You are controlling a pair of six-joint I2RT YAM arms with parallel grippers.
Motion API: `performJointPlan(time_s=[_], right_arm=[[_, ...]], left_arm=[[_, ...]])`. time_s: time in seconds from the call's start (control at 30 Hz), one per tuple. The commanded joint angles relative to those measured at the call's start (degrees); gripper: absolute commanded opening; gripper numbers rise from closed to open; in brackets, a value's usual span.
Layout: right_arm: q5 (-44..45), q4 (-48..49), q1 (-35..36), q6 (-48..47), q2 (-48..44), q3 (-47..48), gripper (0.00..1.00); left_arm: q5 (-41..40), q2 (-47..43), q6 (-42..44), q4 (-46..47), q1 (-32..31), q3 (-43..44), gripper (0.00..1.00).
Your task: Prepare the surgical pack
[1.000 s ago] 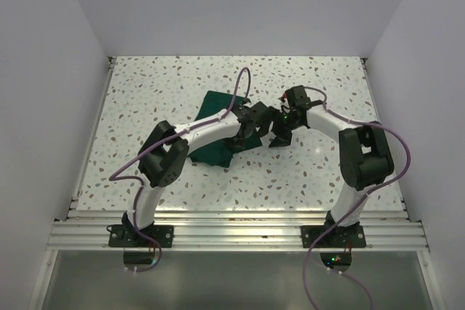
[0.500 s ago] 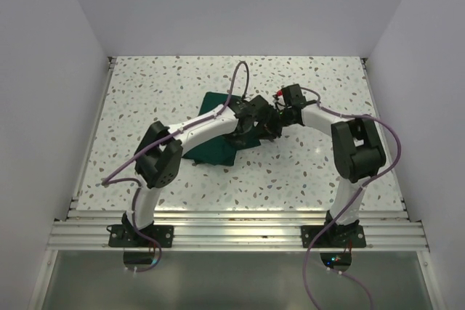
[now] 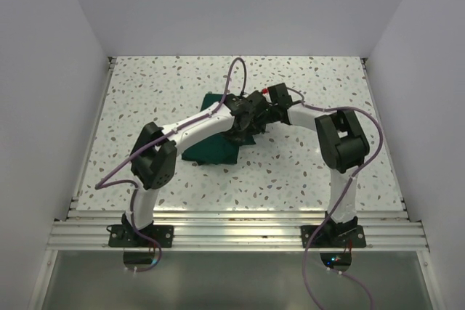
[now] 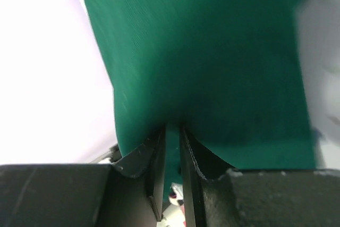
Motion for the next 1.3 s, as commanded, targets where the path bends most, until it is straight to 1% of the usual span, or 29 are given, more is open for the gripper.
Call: performJointPlan(time_s=[0.0,0.03,0.07,0.1,0.13,0.17,0.23,0.3,0.43,0.5,0.57,0.63,0.8,0.87,0.9,0.97,1.0,1.03,1.07,1.1,1.17,1.2,1.27], right_arm=[[-3.4,7.2,2.7,6.1,2.5,4.5,0.2],[-3.6,11.9,3.3,7.7,4.3,4.9,0.2],[-4.1,15.5,4.2,12.6,5.0,4.8,0.2],[-4.0,19.9,4.6,15.4,5.7,4.6,0.2],[-3.8,26.5,5.1,17.9,7.0,4.7,0.19],[-2.6,29.2,5.5,22.0,7.9,4.6,0.18],[-1.4,34.8,5.9,25.5,10.5,5.4,0.17],[0.6,36.8,5.8,25.7,12.2,6.1,0.14],[3.4,41.9,5.1,27.2,15.8,8.1,0.15],[3.1,41.2,4.9,27.2,18.5,10.2,0.15],[3.4,43.6,4.7,28.7,21.0,12.7,0.15],[4.6,41.6,4.2,28.7,22.6,15.9,0.15],[4.5,41.7,1.8,30.6,28.0,23.0,0.16],[3.2,37.6,0.6,29.2,28.8,27.0,0.16],[2.4,33.8,0.3,28.1,28.7,28.9,0.16],[1.0,31.8,-1.0,24.5,27.2,28.6,0.17],[0.6,28.1,-1.4,23.0,26.2,27.3,0.17],[0.3,25.1,-2.5,18.9,23.6,26.7,0.18],[-0.5,22.5,-3.0,16.7,22.5,26.0,0.18],[-1.1,20.1,-3.6,13.7,19.9,23.9,0.19],[-1.7,16.5,-5.5,10.3,17.2,21.9,0.2],[-1.8,13.7,-6.8,6.9,14.6,20.0,0.21],[-1.7,9.3,-7.7,2.6,11.9,19.2,0.21]], left_arm=[[1.8,-4.7,1.0,1.2,0.0,2.3,0.0],[2.1,-5.3,1.3,2.5,0.0,2.1,0.0],[2.6,-5.4,2.0,3.0,0.0,2.1,0.0],[2.8,-5.5,2.3,3.4,0.0,2.1,0.0],[2.9,-5.4,2.7,3.7,0.0,2.3,0.0],[3.1,-5.2,2.9,3.7,0.1,3.0,0.0],[3.5,-4.5,3.6,3.8,0.1,3.3,0.0],[3.7,-4.1,3.8,3.9,0.1,3.7,0.0],[3.7,-3.8,4.3,3.5,0.1,3.3,0.0],[3.7,-4.0,4.3,3.8,0.2,1.9,0.0],[4.2,-4.3,4.4,4.3,0.2,0.1,0.0],[4.4,-4.8,4.2,4.9,0.2,-1.1,0.0],[5.1,-4.9,4.0,5.2,0.2,-3.2,0.0],[5.1,-4.8,4.2,5.4,0.1,-4.1,0.0],[5.0,-4.8,4.3,5.4,0.2,-4.2,0.0],[4.9,-4.6,4.4,5.5,0.2,-4.3,0.0],[5.0,-4.6,4.4,5.7,0.3,-4.2,0.0],[6.0,-4.4,4.4,5.9,0.4,-4.1,0.1],[6.6,-4.4,4.4,6.1,0.5,-3.9,0.17],[7.1,-4.8,4.4,6.8,0.6,-3.5,0.28],[9.3,-5.1,4.4,8.0,1.0,-3.0,0.41],[11.0,-5.5,4.3,8.0,1.6,-1.7,0.51],[12.5,-6.1,3.9,8.0,2.4,-0.3,0.57]])
